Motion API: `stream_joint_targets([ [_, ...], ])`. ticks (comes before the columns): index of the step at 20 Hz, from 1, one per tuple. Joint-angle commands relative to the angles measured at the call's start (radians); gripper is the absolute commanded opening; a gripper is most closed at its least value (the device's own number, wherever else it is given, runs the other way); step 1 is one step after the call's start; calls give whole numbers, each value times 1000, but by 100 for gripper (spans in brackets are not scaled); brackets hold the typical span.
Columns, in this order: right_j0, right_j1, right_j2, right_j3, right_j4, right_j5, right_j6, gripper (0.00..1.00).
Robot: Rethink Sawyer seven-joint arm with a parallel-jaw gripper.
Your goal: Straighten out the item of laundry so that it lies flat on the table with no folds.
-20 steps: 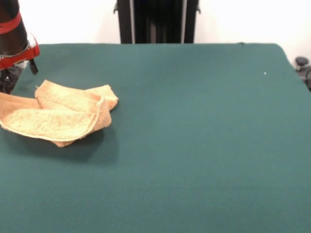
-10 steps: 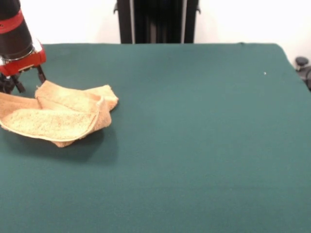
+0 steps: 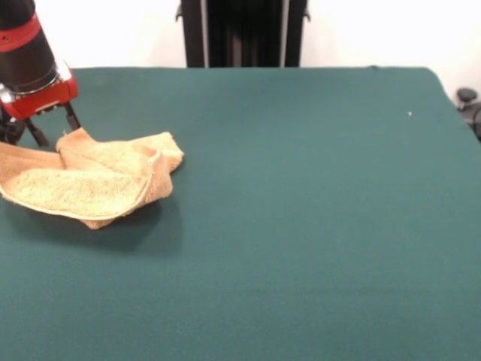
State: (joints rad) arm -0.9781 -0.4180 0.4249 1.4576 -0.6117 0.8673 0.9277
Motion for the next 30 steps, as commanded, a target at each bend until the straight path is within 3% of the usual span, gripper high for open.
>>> stream_joint_targets([
  [1,20,96,142,108,51,-52,-87,100],
  [10,-28,113,186,136,84,-75,-97,100],
  [30,-29,120,193,124,73,-41,-67,100],
])
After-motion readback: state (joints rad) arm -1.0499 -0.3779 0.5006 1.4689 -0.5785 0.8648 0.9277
